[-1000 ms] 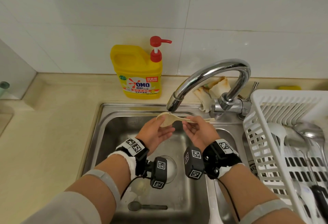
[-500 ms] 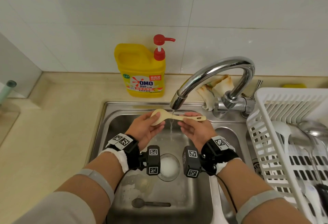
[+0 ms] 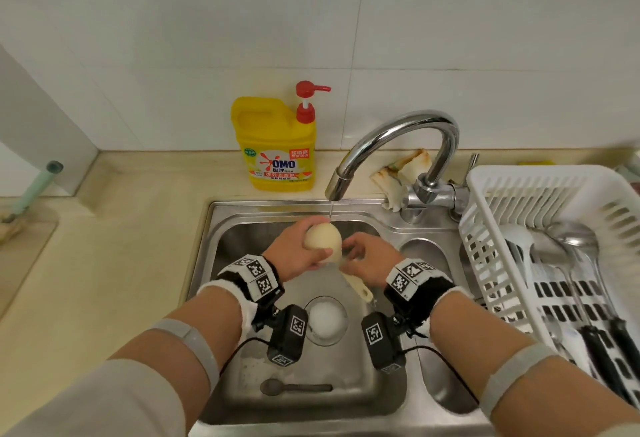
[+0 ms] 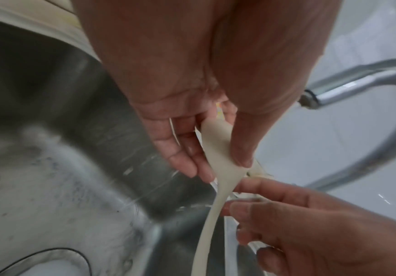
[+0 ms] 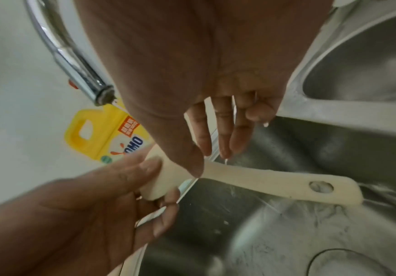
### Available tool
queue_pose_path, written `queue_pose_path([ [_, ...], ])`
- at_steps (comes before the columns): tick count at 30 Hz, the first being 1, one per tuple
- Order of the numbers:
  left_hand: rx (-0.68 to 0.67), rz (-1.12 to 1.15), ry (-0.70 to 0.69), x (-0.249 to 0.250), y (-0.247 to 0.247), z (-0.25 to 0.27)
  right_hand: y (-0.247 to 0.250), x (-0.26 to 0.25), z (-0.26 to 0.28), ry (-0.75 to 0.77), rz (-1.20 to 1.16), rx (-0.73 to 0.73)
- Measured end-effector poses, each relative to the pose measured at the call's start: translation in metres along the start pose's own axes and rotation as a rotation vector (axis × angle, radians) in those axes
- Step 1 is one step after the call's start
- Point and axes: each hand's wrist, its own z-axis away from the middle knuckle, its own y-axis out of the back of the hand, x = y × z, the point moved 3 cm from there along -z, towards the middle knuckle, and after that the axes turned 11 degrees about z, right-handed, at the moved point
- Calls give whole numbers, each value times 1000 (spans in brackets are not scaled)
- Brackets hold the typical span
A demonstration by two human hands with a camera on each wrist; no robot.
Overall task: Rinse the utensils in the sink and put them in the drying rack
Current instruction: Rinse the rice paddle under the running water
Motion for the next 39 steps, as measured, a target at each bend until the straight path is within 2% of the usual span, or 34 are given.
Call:
queue_pose_path([
  [3,-60,-65,-61,18,-23,8,7,3,21,27,89,36],
  [5,-87,-78,-121,34,-38,12,17,9,38,16,89,109],
  [11,-71,6,-248,94,-87,15,80,27,93,6,-65,382],
  [14,-117,20,-289,115,-120,15,123,43,129,-12,-131,478],
  [16,-193,-26,-280,122,-145,16,150,65,152,-51,-191,488],
  [20,-324,-303,-341,133,-196,20,189,137,183,-153,-253,485],
  [23,-347,-315,-328,139,-235,15,198,191,191,-190,-289,417],
  [28,-345,28,-69,144,-309,-6,191,247,183,-142,-441,200],
  [31,-315,-42,-52,145,-347,-20,182,269,171,-103,-486,31],
  [34,-242,-111,3,138,-362,-33,174,289,159,-75,-526,-162],
  [36,-220,-185,94,131,-364,-36,169,302,151,-38,-409,-273],
  [39,-221,-365,182,123,-365,-38,154,319,138,22,-8,-335],
])
